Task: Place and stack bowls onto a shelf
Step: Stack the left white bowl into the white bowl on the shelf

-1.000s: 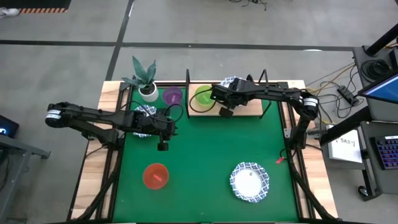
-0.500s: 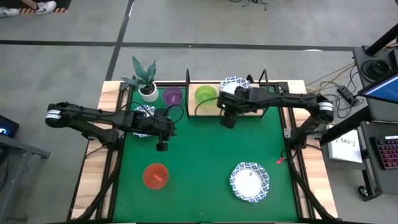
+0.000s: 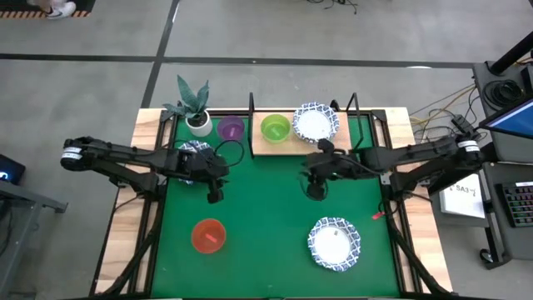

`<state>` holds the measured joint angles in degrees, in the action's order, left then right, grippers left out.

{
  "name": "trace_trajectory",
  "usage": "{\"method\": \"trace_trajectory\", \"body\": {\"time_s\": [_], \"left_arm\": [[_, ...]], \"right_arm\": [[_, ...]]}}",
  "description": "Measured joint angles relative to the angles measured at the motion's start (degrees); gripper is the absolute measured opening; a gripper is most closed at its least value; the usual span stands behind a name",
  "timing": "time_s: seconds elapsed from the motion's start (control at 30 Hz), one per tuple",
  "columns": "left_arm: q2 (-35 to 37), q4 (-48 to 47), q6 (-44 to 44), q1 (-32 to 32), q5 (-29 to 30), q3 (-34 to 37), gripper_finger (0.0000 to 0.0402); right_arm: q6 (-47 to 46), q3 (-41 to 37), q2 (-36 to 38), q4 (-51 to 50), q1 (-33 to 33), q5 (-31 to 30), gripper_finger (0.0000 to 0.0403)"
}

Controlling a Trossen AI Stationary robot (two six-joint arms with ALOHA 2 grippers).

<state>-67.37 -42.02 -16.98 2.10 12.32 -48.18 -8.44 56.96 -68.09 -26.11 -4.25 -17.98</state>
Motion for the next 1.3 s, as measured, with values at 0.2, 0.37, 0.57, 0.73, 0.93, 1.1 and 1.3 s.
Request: {"method": "trace_trajectory", "body": {"time_s": [0.2,0.37,0.57,0.73,0.93,1.1,1.3], "left_arm": [[-0.02,-16.76,-18.10,-0.10,5.12,0.02,0.0102],[-0.25,-18.42,-22.77,-0.15,5.33,0.02,0.0102],[-3.28,-18.36,-26.50,-2.43,5.29,0.09,0.0102],[-8.11,-17.76,-27.27,-3.87,5.19,0.11,0.0102],[-13.27,-16.90,-27.02,-4.54,4.65,0.11,0.0102],[-15.49,-16.57,-25.91,-4.62,4.28,0.13,0.0123],[-16.63,-15.40,-25.28,-4.72,4.24,0.11,0.0167]], "right_arm": [[2.13,-6.71,5.37,7.56,-0.79,-0.02,0.0124],[3.13,-9.59,8.05,9.28,-0.77,-0.03,0.0124],[3.03,-10.64,8.68,9.37,-0.77,-0.02,0.0129],[3.10,-11.10,8.40,9.63,-0.77,-0.02,0.0130],[3.08,-11.47,8.38,9.70,-0.77,-0.02,0.0128],[2.97,-11.51,8.38,9.69,-0.77,-0.02,0.0132],[2.61,-11.53,8.40,9.73,-0.77,-0.02,0.0130]]}}
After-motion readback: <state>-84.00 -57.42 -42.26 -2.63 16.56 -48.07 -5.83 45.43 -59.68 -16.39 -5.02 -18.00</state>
